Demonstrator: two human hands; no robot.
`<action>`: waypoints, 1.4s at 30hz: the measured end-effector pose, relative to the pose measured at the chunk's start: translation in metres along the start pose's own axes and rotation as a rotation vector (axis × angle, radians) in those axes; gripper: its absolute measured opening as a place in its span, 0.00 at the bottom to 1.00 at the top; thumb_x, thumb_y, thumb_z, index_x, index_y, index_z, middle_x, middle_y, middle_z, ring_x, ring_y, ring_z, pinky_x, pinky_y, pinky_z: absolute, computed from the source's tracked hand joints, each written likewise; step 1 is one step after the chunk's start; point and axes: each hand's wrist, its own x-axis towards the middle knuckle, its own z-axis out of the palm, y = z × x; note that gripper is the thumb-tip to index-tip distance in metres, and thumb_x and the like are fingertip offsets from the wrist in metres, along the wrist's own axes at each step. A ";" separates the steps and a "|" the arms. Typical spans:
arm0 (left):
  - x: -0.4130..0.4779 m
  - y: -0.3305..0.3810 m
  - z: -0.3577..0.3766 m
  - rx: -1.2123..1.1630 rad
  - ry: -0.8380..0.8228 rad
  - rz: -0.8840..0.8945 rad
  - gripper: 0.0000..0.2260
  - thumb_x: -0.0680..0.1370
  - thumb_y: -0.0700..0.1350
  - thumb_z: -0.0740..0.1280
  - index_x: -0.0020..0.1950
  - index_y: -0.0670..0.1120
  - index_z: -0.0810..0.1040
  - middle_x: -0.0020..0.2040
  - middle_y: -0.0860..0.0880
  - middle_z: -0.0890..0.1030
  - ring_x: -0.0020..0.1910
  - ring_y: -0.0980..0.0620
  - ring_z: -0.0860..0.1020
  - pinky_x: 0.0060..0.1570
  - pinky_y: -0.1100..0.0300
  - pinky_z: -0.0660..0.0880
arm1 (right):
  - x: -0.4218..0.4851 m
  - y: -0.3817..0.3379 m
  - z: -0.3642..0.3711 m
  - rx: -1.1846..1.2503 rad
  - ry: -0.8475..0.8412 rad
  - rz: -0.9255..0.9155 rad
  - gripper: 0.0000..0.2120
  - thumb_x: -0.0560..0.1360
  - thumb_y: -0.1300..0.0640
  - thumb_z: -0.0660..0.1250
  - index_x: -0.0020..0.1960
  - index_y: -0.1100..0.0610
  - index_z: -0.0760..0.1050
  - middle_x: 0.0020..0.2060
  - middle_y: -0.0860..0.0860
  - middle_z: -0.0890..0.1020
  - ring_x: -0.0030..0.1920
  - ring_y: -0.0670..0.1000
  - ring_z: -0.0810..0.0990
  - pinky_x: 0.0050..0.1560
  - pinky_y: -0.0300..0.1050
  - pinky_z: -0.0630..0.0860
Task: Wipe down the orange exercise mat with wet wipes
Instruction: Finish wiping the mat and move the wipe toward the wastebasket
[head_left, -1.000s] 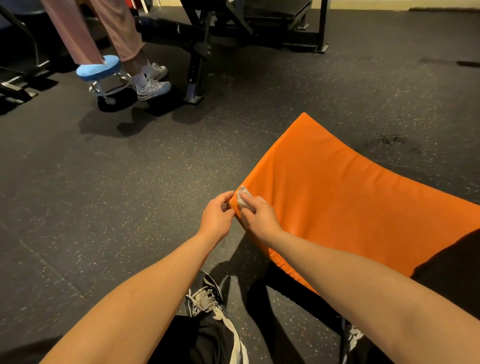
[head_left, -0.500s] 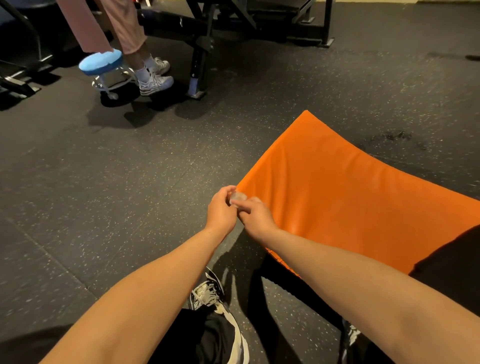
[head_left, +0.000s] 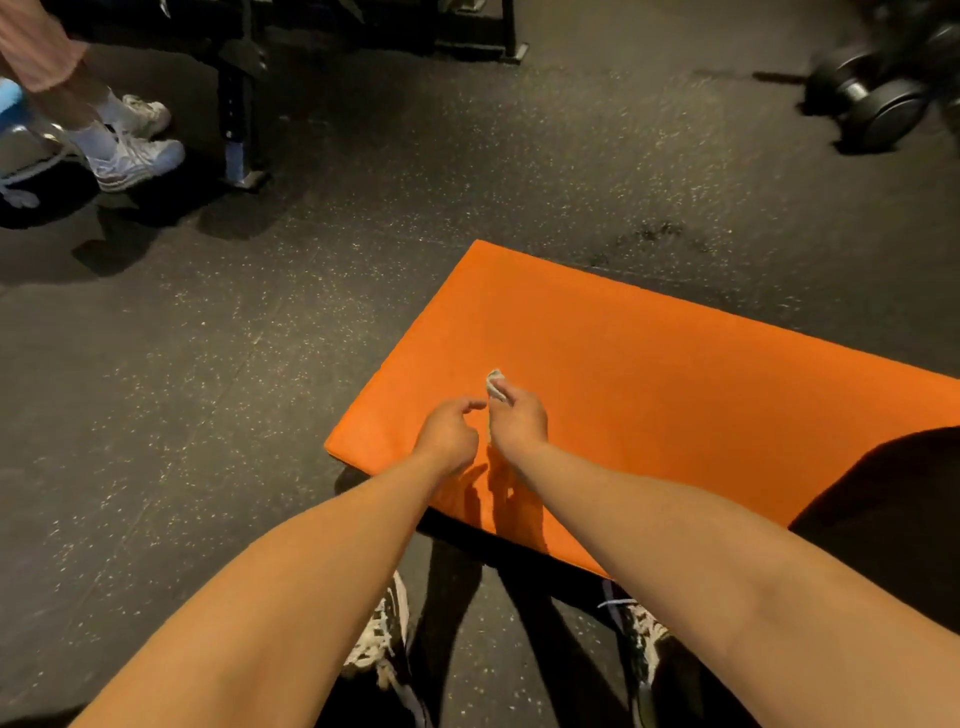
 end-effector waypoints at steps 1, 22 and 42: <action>0.011 0.007 0.012 -0.024 -0.024 -0.003 0.24 0.77 0.29 0.58 0.70 0.46 0.75 0.67 0.45 0.76 0.59 0.40 0.78 0.39 0.59 0.74 | 0.007 -0.001 -0.010 0.075 0.050 0.039 0.18 0.83 0.67 0.60 0.70 0.62 0.75 0.72 0.57 0.74 0.70 0.56 0.73 0.56 0.35 0.72; 0.150 0.116 0.221 0.115 -0.807 0.172 0.19 0.83 0.38 0.60 0.75 0.46 0.70 0.72 0.47 0.74 0.69 0.50 0.74 0.61 0.61 0.71 | 0.085 0.093 -0.200 0.459 0.871 0.607 0.18 0.85 0.53 0.62 0.74 0.50 0.73 0.57 0.56 0.79 0.52 0.60 0.80 0.50 0.57 0.79; -0.009 0.105 0.372 0.537 -1.255 0.421 0.20 0.81 0.44 0.63 0.72 0.57 0.73 0.70 0.53 0.76 0.71 0.47 0.72 0.69 0.48 0.71 | -0.110 0.208 -0.257 0.655 1.554 0.745 0.16 0.83 0.62 0.63 0.69 0.54 0.78 0.71 0.52 0.75 0.70 0.55 0.74 0.70 0.44 0.70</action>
